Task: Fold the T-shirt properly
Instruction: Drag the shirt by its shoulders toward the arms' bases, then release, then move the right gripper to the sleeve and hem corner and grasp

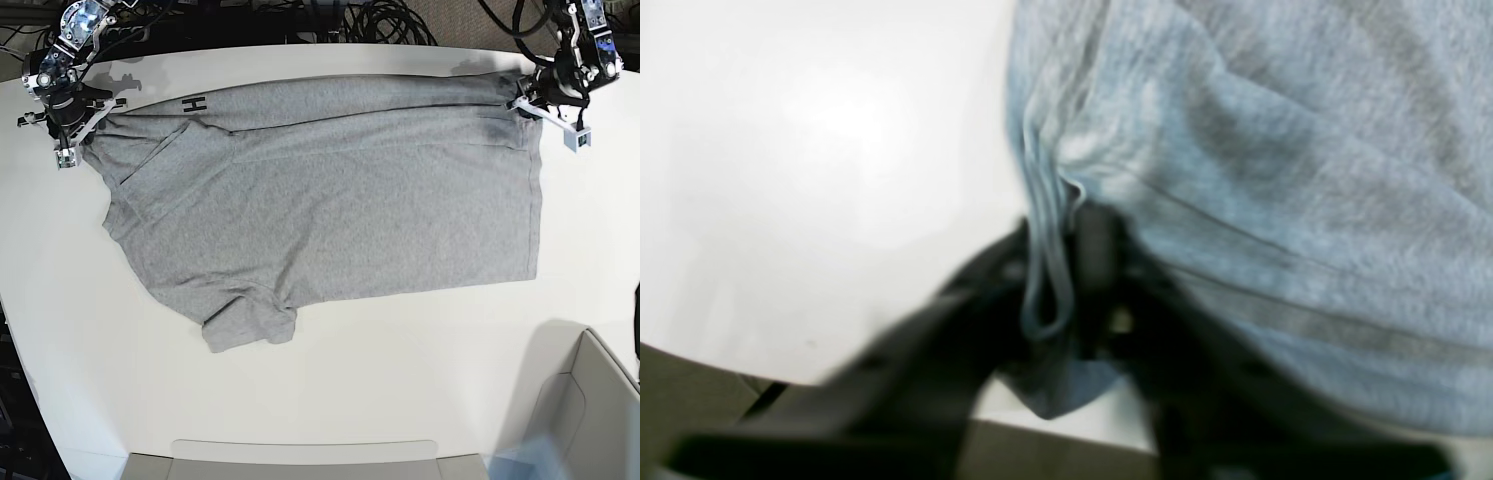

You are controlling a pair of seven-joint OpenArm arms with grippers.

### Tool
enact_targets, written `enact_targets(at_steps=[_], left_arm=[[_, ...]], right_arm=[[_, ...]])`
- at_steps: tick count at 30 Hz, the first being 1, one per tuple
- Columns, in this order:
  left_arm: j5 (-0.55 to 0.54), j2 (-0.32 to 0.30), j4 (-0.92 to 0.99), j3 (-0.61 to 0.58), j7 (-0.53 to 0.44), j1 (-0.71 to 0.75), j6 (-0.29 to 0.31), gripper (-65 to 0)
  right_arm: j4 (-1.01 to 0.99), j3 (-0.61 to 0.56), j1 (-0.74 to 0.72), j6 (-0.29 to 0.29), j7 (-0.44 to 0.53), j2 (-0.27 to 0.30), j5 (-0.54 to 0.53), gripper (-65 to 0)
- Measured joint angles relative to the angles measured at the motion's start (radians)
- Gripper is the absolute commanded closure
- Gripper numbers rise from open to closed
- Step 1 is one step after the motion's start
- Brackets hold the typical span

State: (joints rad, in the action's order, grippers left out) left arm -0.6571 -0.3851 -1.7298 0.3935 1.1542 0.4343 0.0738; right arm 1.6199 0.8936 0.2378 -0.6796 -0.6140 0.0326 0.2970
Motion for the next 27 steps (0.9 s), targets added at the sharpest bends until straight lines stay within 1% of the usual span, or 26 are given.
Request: enact_targets(at_steps=[2, 4, 6, 9, 13, 19, 23, 27], left_arm=[[0.003, 0.000, -0.003, 0.000, -0.003, -0.007, -0.002, -23.0], [0.007, 0.000, -0.029, 0.001, 0.001, -0.002, -0.006, -22.3], [0.010, 0.000, -0.077, 0.003, 0.008, 0.002, -0.006, -21.2], [0.003, 0.000, -0.119, 0.006, 0.004, 0.001, -0.006, -20.9], [0.005, 0.000, -0.120, 0.009, 0.006, 0.012, -0.006, -20.8], [0.010, 0.002, -0.153, 0.071, 0.013, 0.012, -0.009, -20.7], [-0.002, 0.006, -0.232, 0.070, 0.017, 0.002, -0.006, -20.7], [0.005, 0.023, -0.244, 0.069, 0.013, -0.084, -0.005, -20.7]], right_arm=[[0.020, 0.000, 0.000, -0.001, -0.015, -0.006, 0.013, -18.7], [0.038, 0.000, 0.001, -0.002, -0.028, -0.009, 0.021, -23.8], [0.050, 0.000, 0.001, -0.002, -0.037, -0.011, 0.022, -26.2], [0.083, -0.001, 0.010, -0.003, -0.066, -0.017, 0.026, -26.2], [0.133, -0.001, 0.011, -0.003, -0.074, -0.033, 0.037, -26.2], [0.214, -0.001, 0.005, -0.003, -0.079, -0.034, 0.039, -26.2], [0.253, 0.029, -0.064, -0.003, -0.077, -0.037, 0.033, -26.2], [0.257, 0.060, -0.158, -0.003, -0.077, -0.034, 0.048, -26.2]])
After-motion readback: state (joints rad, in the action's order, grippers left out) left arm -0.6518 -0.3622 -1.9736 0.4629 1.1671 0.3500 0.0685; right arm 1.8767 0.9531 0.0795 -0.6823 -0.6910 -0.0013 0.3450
